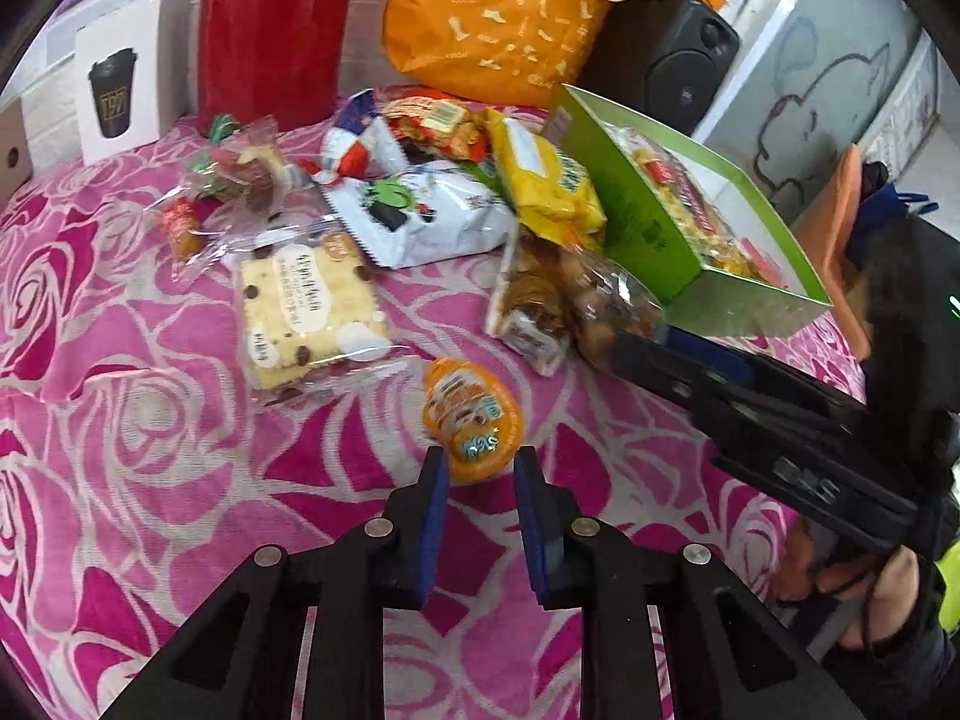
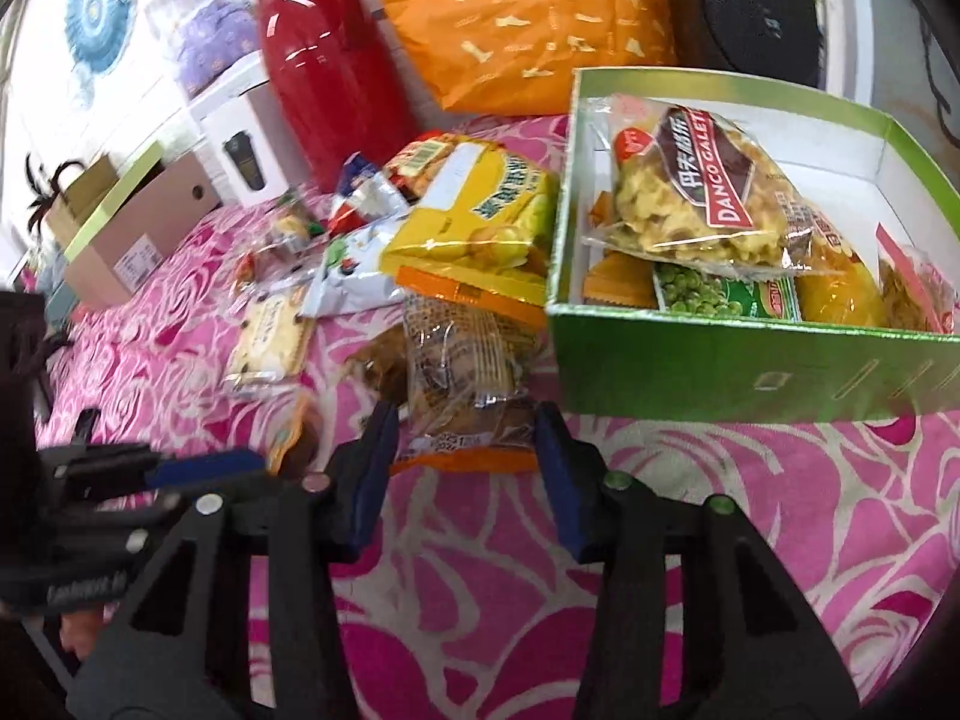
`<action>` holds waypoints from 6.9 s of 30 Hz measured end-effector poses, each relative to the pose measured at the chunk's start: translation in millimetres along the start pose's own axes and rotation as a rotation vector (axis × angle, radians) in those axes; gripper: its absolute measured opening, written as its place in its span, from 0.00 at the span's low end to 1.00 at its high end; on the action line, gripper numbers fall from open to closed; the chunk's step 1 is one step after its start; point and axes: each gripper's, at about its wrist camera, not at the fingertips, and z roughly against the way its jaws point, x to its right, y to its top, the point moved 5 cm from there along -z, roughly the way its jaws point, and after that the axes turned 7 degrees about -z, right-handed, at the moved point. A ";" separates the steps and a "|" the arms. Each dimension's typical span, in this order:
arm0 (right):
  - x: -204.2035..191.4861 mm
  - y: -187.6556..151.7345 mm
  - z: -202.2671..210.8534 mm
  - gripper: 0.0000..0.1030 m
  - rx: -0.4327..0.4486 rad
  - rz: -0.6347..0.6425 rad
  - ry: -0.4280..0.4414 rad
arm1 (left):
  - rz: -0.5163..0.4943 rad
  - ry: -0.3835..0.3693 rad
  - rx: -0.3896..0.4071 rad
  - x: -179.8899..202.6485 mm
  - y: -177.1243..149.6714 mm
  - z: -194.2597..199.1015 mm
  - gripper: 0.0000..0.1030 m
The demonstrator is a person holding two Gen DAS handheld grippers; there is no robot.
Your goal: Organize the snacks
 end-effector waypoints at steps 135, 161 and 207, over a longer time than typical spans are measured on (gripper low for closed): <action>2.2 34.4 79.9 0.99 0.203 0.097 0.039 | 0.084 0.244 0.139 -22.6 24.0 55.7 0.84; -33.2 18.3 -48.5 0.58 -0.029 -0.071 -0.097 | 0.184 0.177 0.045 -79.1 37.4 -16.8 0.75; -22.7 23.9 45.7 0.36 0.092 0.035 0.042 | 0.001 0.095 0.207 -19.9 72.1 60.3 0.59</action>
